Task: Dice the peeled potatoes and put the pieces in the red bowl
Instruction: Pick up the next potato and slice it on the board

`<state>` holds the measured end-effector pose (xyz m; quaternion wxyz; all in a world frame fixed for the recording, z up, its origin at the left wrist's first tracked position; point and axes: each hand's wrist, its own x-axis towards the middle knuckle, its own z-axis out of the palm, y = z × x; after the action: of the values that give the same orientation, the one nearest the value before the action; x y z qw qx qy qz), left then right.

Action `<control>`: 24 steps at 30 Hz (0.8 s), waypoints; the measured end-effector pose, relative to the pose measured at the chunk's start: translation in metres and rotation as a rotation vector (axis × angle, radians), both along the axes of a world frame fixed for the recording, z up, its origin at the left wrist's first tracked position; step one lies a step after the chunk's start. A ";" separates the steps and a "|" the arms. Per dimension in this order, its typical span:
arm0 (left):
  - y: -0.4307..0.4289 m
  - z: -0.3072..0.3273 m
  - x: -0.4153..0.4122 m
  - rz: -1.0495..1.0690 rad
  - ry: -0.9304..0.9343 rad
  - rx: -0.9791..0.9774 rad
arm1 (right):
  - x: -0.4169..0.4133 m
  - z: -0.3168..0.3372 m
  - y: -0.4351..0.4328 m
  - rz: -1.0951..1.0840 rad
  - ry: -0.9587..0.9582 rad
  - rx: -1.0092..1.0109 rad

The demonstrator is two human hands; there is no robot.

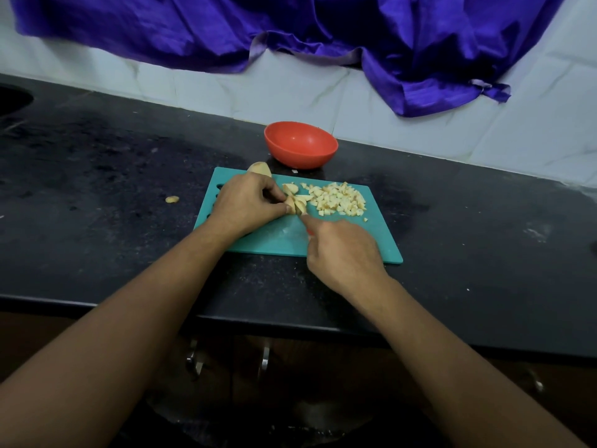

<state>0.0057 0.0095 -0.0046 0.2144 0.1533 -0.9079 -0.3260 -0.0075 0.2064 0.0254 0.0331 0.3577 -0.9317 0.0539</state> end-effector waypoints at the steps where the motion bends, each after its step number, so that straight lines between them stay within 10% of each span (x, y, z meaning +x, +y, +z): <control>1: 0.001 0.000 0.001 0.008 0.000 -0.007 | -0.001 0.000 0.006 0.000 -0.006 -0.015; 10: 0.008 0.002 0.004 0.018 -0.009 -0.099 | -0.008 0.000 0.023 -0.068 -0.210 -0.339; 24: 0.016 -0.004 0.014 0.035 0.011 -0.095 | -0.010 0.009 -0.010 -0.027 -0.118 -0.208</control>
<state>0.0196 0.0256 -0.0084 0.2322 0.1568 -0.9183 -0.2796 -0.0176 0.1963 0.0339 0.0159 0.3362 -0.9261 0.1706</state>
